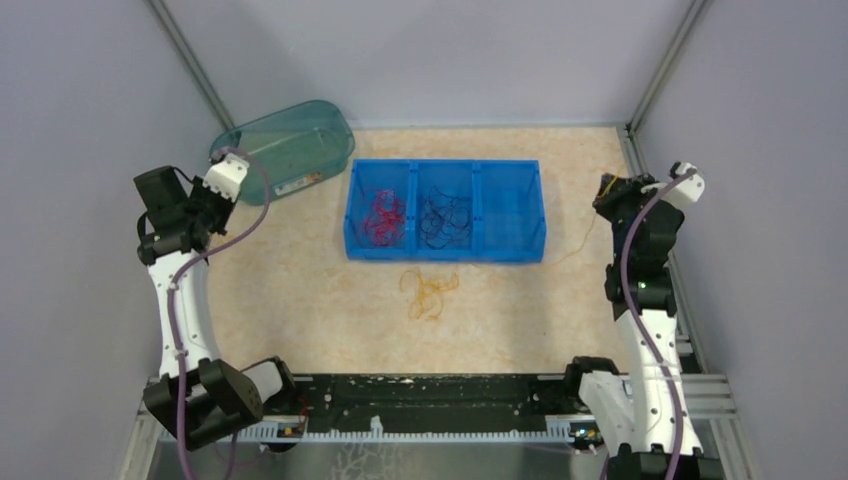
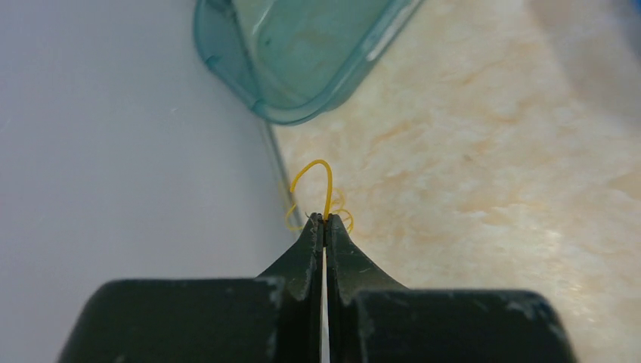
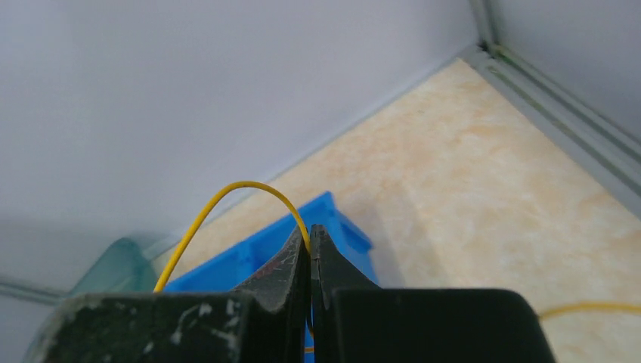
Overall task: Untangle the cables
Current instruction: Place the cable in the bin.
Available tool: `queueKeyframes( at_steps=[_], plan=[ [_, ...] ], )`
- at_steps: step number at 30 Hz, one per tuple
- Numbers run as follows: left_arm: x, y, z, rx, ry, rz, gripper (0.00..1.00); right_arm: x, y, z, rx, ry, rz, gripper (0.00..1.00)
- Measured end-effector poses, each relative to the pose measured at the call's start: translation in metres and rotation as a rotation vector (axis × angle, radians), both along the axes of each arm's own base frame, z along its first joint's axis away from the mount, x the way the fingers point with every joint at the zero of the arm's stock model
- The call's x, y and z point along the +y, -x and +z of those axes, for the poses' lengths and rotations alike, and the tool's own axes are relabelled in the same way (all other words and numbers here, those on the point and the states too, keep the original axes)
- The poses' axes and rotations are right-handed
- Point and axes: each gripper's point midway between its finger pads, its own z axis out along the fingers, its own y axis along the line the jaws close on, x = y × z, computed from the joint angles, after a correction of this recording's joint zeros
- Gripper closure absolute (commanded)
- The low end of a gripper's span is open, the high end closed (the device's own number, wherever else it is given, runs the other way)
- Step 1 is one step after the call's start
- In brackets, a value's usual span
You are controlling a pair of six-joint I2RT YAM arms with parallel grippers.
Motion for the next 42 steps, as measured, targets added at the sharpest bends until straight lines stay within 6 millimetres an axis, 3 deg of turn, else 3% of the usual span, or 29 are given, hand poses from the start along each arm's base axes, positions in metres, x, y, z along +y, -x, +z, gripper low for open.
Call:
queueKeyframes(
  at_steps=[4, 9, 17, 21, 25, 29, 30, 34, 39, 42],
  plan=[
    [-0.036, 0.012, 0.009, -0.026, 0.055, -0.161, 1.00, 0.034, -0.014, 0.040, -0.108, -0.066, 0.185, 1.00],
    [-0.075, 0.035, 0.017, -0.056, 0.081, -0.343, 1.00, 0.072, -0.018, 0.121, -0.279, -0.146, 0.398, 1.00],
    [-0.116, 0.065, -0.013, 0.037, 0.214, -0.517, 1.00, 0.106, 0.019, 0.264, -0.627, -0.219, 0.640, 1.00],
    [-0.135, 0.074, -0.012, 0.037, 0.276, -0.595, 1.00, 0.119, 0.031, 0.305, -0.731, -0.265, 0.731, 1.00],
    [-0.165, 0.080, -0.016, 0.057, 0.338, -0.684, 0.96, 0.140, 0.032, 0.328, -0.767, -0.299, 0.817, 1.00],
    [-0.212, 0.092, -0.032, 0.134, 0.370, -0.808, 0.76, 0.158, 0.032, 0.343, -0.793, -0.346, 0.890, 1.00],
    [-0.222, 0.096, -0.035, 0.151, 0.377, -0.829, 0.66, 0.163, 0.032, 0.346, -0.795, -0.351, 0.906, 1.00],
    [-0.250, 0.108, -0.043, 0.204, 0.407, -0.889, 0.03, 0.205, 0.045, 0.358, -0.795, -0.380, 1.030, 1.00],
    [-0.260, 0.116, -0.042, 0.231, 0.421, -0.920, 0.01, 0.233, 0.062, 0.362, -0.801, -0.396, 1.114, 1.00],
    [-0.263, 0.115, -0.024, 0.218, 0.419, -0.940, 0.01, 0.247, 0.070, 0.361, -0.805, -0.376, 1.138, 1.00]
  ],
)
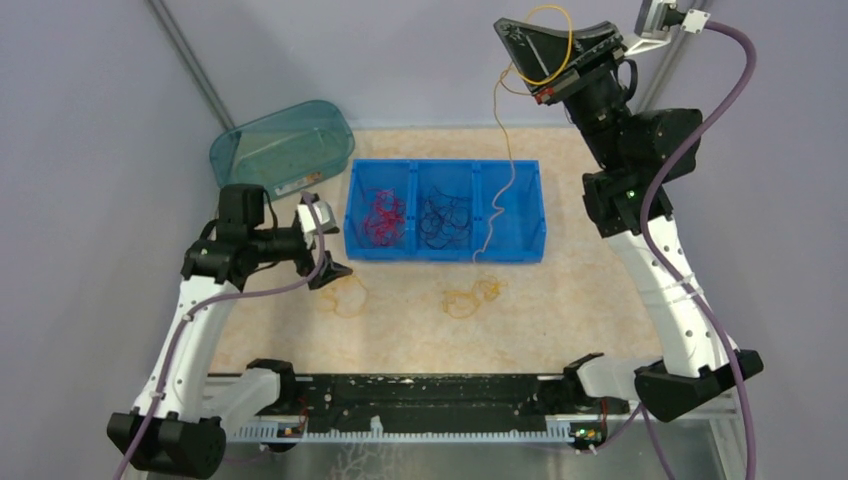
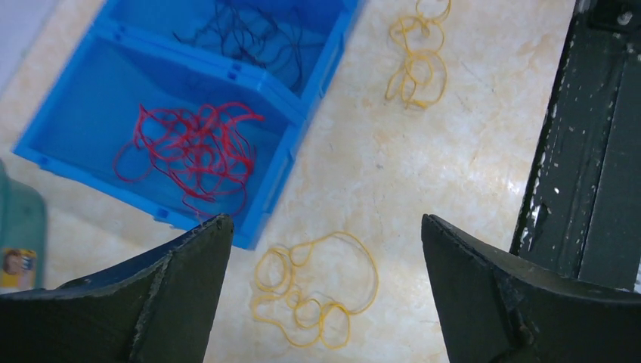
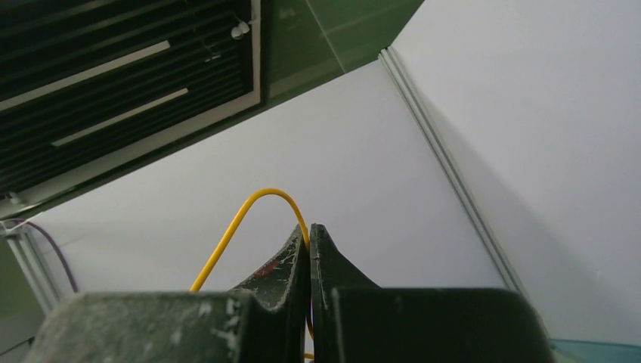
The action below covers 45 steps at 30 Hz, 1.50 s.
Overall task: Untangle the cables
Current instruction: Place the cable in the bin.
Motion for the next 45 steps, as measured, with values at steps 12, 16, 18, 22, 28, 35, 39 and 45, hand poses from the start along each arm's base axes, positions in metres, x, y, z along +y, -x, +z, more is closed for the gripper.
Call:
queueKeyframes(
  at_steps=[12, 16, 18, 22, 28, 35, 39, 45],
  plan=[
    [-0.080, 0.011, 0.127, -0.114, 0.337, -0.217, 0.01, 0.025, 0.004, 0.014, -0.042, -0.079, 0.065, 1.00],
    [-0.124, 0.014, 0.158, -0.121, 0.423, -0.312, 0.01, 0.052, 0.016, 0.010, -0.040, -0.074, 0.121, 1.00],
    [-0.143, 0.014, 0.167, -0.110, 0.456, -0.345, 0.01, 0.062, 0.022, 0.008, -0.042, -0.065, 0.138, 1.00],
    [-0.181, 0.019, 0.175, -0.082, 0.494, -0.413, 0.01, 0.066, 0.025, 0.007, -0.052, -0.060, 0.131, 1.00],
    [-0.212, 0.007, 0.165, -0.045, 0.509, -0.393, 0.05, 0.064, 0.021, 0.007, -0.067, -0.055, 0.090, 1.00],
    [-0.232, 0.001, 0.173, 0.032, 0.526, -0.445, 0.16, 0.062, 0.028, 0.000, -0.079, -0.047, 0.097, 1.00],
    [-0.235, 0.006, 0.173, 0.052, 0.530, -0.472, 0.35, 0.064, 0.031, -0.003, -0.085, -0.047, 0.123, 1.00],
    [-0.238, 0.012, 0.167, 0.102, 0.526, -0.519, 0.70, 0.067, 0.038, -0.003, -0.108, -0.038, 0.156, 1.00]
  ],
)
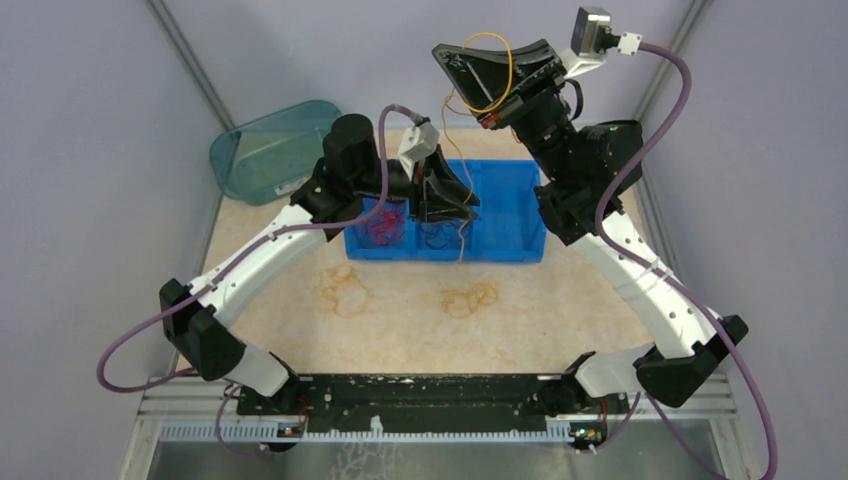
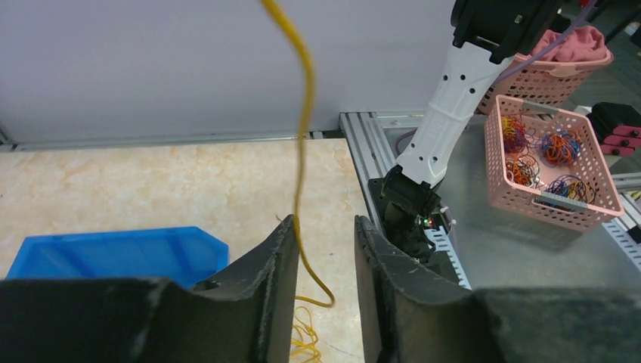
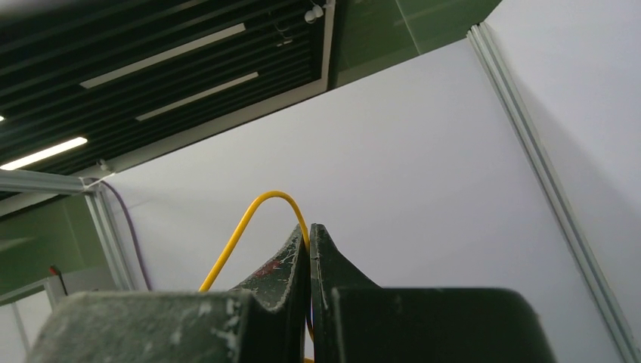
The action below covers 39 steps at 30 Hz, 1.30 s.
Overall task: Untangle the cables
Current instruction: Place the cable in the bin.
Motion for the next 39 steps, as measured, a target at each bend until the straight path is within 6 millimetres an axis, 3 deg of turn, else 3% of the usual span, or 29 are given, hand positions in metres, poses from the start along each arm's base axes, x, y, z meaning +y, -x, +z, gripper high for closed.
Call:
queueKeyframes(
  at_steps=[4, 7, 9, 12, 16, 19, 24, 30, 33, 39],
  plan=[
    [-0.006, 0.002, -0.002, 0.033, -0.015, -0.064, 0.99, 0.001, 0.004, -0.005, -0.007, 0.015, 0.017, 1.00],
    [-0.008, 0.001, -0.001, 0.046, -0.026, -0.080, 1.00, 0.003, 0.007, -0.015, -0.014, 0.056, 0.011, 1.00],
    [-0.006, -0.001, 0.000, 0.042, -0.027, -0.073, 1.00, 0.004, 0.007, -0.025, -0.018, 0.099, -0.014, 0.87],
    [-0.001, -0.008, 0.011, 0.006, -0.014, -0.036, 1.00, 0.001, 0.006, -0.053, -0.020, 0.200, -0.092, 0.52],
    [0.013, -0.016, 0.040, -0.100, 0.031, 0.044, 1.00, -0.007, 0.002, -0.101, -0.022, 0.342, -0.207, 0.33],
    [0.023, -0.014, 0.070, -0.194, 0.074, 0.086, 1.00, -0.013, -0.004, -0.150, -0.014, 0.457, -0.285, 0.27],
    [0.035, -0.004, 0.117, -0.306, 0.144, 0.111, 1.00, -0.016, -0.013, -0.239, 0.004, 0.634, -0.350, 0.25],
    [0.039, 0.000, 0.139, -0.338, 0.167, 0.120, 1.00, -0.014, -0.026, -0.320, 0.052, 0.782, -0.367, 0.30],
    [0.039, -0.001, 0.140, -0.333, 0.166, 0.121, 1.00, -0.011, -0.031, -0.343, 0.072, 0.804, -0.364, 0.37],
    [0.034, -0.005, 0.147, -0.334, 0.173, 0.119, 1.00, 0.008, -0.045, -0.371, 0.110, 0.796, -0.319, 0.56]
  ],
)
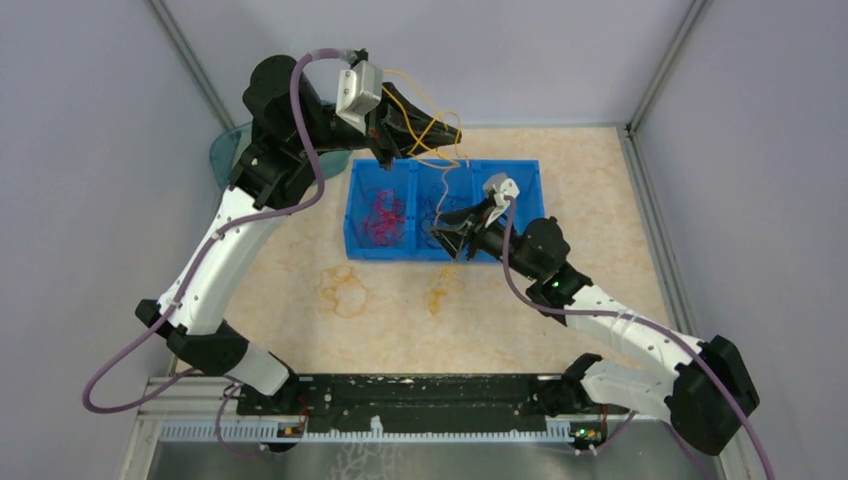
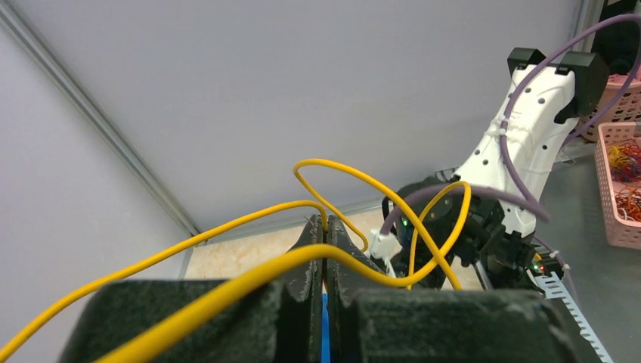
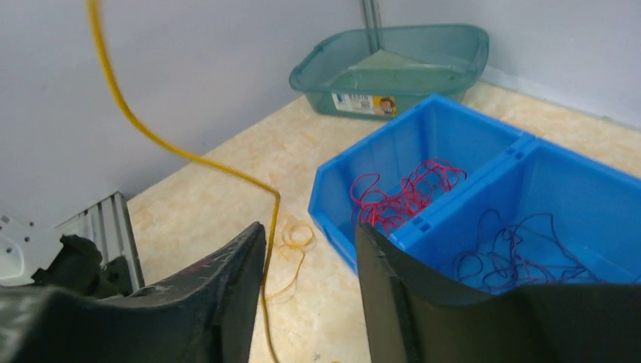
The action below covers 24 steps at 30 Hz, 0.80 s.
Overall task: Untangle the cables
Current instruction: Place the cable in the bin.
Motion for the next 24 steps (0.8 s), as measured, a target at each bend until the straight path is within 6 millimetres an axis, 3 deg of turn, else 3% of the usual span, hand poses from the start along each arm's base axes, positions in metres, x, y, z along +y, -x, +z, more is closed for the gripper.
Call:
queueKeyframes(
  at_steps=[5, 12, 20, 24],
  plan=[
    [0.000, 0.000, 0.012, -0.024, 0.019, 0.001, 1.00, 0.007, -0.001, -0.039, 0.076, -0.015, 0.019, 0.69],
    [0.000, -0.003, 0.030, -0.068, 0.056, 0.019, 1.00, 0.002, 0.014, -0.099, 0.188, -0.013, 0.000, 0.82],
    [0.001, -0.013, 0.061, -0.156, 0.131, 0.080, 1.00, -0.010, 0.035, -0.169, 0.318, 0.008, -0.068, 0.82],
    [0.005, -0.016, 0.080, -0.211, 0.183, 0.115, 1.00, -0.003, 0.048, -0.187, 0.349, 0.025, -0.057, 0.79]
  ],
)
